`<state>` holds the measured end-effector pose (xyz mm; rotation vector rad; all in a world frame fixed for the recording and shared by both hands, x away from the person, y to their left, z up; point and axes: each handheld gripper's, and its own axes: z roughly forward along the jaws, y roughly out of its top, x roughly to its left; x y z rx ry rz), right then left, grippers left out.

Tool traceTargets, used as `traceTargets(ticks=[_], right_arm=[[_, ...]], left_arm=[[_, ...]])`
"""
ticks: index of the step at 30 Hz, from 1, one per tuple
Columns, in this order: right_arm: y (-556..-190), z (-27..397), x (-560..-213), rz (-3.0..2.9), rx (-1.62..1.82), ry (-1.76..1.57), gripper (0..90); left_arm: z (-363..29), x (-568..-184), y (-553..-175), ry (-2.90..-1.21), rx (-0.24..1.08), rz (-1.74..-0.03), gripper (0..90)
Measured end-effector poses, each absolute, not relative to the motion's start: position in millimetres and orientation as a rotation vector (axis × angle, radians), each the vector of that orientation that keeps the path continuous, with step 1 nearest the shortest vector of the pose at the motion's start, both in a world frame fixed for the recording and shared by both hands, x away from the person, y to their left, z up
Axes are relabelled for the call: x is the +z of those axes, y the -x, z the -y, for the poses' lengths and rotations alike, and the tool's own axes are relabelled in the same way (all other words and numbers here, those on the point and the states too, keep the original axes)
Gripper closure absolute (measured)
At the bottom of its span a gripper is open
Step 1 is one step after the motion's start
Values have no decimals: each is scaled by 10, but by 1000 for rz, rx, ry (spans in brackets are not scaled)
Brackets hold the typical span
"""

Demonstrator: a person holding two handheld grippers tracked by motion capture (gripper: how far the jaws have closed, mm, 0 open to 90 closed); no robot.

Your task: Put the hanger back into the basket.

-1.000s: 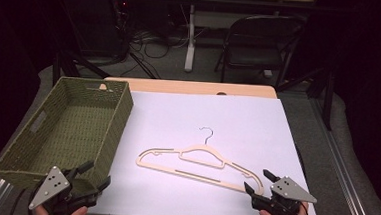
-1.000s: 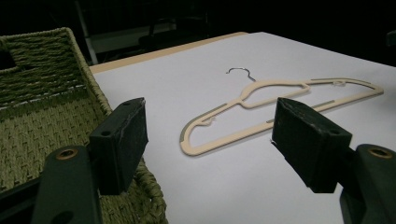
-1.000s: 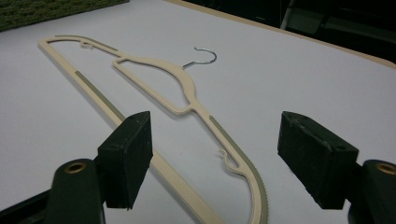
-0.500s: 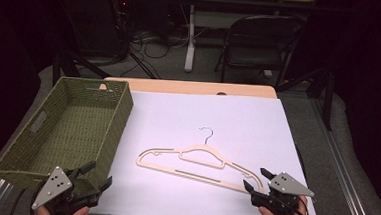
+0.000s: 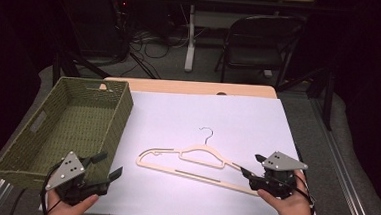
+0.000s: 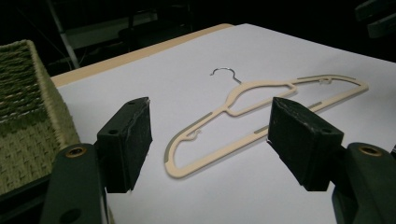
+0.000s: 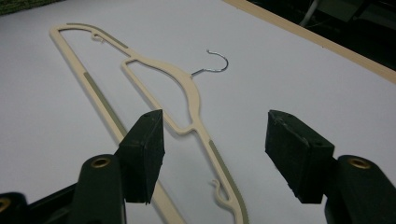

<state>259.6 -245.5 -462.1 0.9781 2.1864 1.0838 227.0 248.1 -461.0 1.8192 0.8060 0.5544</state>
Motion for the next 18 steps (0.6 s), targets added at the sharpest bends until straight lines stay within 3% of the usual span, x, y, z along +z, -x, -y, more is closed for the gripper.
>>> traceTargets(ticks=[18], right_arm=[[-3034,2222,-4378,-2372,935,-918,474]], left_arm=[[-2387,-4578,-2395,-1821,531,-808,307]])
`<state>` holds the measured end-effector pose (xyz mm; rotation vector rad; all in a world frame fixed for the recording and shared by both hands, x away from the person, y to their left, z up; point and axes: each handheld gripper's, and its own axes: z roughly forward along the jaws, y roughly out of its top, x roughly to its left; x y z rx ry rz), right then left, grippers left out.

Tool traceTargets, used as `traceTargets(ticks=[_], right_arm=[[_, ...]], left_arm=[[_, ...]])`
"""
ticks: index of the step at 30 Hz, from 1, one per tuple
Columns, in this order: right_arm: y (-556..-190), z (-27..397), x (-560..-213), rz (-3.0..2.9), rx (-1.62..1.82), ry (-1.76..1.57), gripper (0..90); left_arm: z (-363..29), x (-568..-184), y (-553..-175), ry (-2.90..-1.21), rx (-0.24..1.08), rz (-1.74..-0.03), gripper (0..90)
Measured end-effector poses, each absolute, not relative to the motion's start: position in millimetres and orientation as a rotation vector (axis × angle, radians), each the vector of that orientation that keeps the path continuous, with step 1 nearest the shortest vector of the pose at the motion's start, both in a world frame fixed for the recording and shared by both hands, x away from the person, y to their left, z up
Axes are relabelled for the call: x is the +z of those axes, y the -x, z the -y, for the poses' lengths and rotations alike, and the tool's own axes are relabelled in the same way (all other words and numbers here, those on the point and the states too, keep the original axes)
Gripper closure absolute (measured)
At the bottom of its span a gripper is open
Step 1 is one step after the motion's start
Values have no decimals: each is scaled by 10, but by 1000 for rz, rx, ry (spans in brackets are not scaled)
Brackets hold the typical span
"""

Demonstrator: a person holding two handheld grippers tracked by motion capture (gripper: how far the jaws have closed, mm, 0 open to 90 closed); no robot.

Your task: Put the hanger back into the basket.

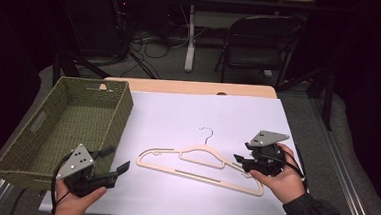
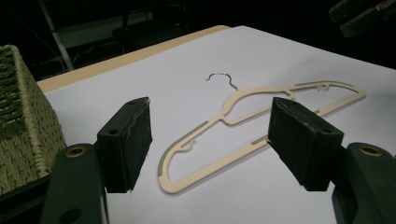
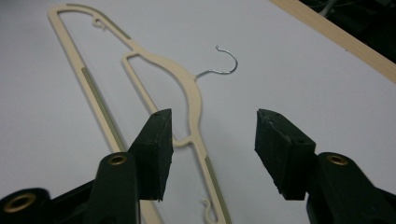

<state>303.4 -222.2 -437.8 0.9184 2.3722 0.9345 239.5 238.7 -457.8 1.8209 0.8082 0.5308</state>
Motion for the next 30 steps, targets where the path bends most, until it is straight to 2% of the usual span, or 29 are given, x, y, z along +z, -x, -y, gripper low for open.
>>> traceTargets(ticks=[7,30], right_arm=[[-3188,2040,-4414,-2532,803,-851,541],[-3492,1733,-4598,-2795,491,-768,581]], left_arm=[[-2392,-4592,-2375,-1821,524,-810,309],[-2396,-4617,-2362,-1841,514,-807,315]])
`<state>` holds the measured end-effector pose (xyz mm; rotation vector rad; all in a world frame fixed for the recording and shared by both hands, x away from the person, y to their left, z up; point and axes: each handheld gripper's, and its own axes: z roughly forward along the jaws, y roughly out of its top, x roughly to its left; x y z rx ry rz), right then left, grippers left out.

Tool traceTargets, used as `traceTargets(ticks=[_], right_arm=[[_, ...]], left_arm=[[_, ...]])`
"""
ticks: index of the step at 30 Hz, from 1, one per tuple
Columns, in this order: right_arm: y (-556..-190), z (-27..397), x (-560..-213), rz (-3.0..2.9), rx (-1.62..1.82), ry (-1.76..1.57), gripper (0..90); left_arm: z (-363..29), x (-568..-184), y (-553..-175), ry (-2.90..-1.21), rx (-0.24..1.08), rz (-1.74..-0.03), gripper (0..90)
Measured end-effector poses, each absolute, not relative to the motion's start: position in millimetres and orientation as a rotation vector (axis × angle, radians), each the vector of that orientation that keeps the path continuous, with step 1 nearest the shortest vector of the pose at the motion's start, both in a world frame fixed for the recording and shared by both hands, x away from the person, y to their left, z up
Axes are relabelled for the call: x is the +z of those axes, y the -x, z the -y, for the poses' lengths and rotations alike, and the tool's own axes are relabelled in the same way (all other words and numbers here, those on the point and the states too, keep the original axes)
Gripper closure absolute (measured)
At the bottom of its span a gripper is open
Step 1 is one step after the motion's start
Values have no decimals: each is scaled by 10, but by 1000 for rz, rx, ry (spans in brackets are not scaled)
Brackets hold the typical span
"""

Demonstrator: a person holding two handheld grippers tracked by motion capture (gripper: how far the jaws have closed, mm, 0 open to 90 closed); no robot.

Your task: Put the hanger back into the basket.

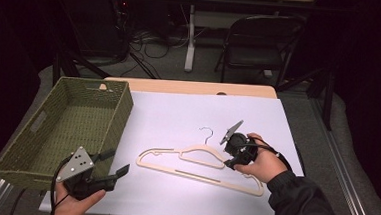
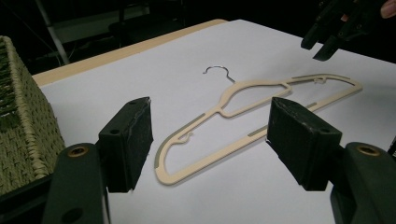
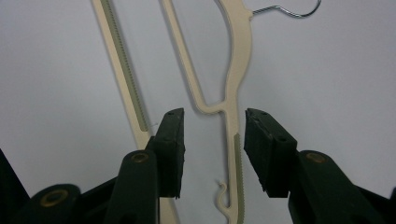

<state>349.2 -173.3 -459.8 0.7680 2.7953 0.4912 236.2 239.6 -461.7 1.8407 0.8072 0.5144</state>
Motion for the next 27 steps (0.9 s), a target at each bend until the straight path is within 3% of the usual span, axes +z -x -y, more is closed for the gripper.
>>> traceTargets(ticks=[27], right_arm=[[-3819,1216,-4783,-2920,379,-612,608]], left_arm=[[-2401,-4644,-2378,-1841,507,-816,315]])
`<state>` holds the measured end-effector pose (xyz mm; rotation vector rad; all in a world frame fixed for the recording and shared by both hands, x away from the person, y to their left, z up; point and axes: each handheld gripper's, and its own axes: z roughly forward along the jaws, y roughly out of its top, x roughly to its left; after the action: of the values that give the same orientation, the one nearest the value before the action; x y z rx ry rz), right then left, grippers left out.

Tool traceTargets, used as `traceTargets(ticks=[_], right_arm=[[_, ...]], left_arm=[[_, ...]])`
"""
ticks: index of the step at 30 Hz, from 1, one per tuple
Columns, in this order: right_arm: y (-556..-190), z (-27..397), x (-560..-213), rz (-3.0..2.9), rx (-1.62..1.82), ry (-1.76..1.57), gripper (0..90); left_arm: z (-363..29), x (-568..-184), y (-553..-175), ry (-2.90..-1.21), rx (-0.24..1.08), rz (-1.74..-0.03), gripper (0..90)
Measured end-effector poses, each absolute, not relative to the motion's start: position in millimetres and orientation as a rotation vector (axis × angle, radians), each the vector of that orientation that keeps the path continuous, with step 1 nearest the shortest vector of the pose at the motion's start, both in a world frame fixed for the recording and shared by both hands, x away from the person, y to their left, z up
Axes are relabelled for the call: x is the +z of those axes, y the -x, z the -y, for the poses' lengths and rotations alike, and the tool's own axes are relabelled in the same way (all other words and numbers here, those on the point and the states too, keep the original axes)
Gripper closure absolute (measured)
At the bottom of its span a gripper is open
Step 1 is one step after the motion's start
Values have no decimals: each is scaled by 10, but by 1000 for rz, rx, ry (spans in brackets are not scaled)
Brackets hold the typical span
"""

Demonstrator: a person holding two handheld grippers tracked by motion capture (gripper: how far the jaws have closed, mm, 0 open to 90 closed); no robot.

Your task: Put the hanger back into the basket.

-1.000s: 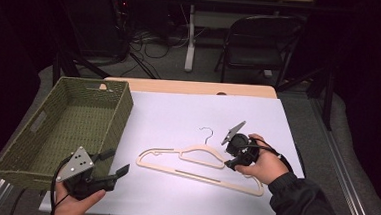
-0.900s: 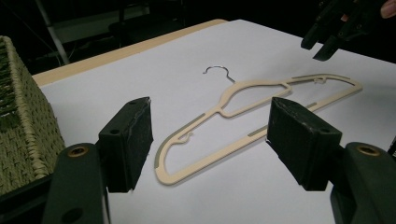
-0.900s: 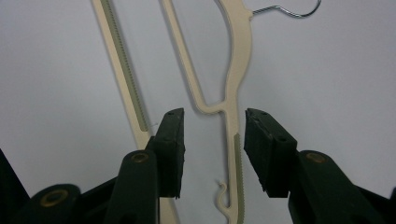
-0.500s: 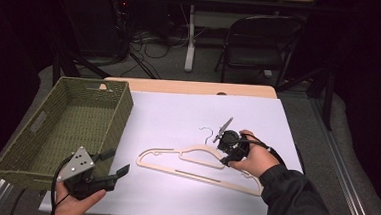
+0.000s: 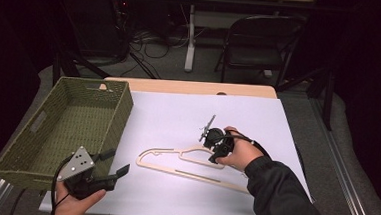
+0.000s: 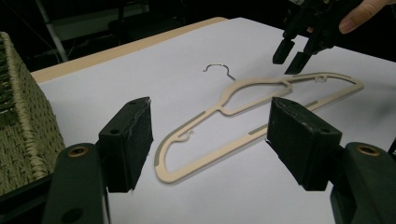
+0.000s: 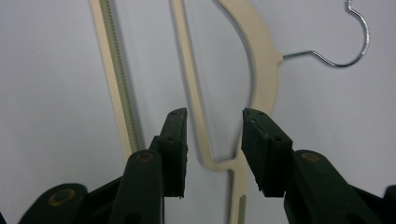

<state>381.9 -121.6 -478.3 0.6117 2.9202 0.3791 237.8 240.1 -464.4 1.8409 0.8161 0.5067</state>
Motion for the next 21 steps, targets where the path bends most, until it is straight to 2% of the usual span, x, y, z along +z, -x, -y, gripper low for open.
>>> traceTargets(ticks=[8,21], right_arm=[[-3894,1152,-4894,-2947,331,-567,611],[-3925,1050,-5095,-2999,222,-497,676]], left_arm=[[-2400,-4650,-2381,-1844,501,-815,315],[-2407,-4655,-2386,-1846,504,-816,315]])
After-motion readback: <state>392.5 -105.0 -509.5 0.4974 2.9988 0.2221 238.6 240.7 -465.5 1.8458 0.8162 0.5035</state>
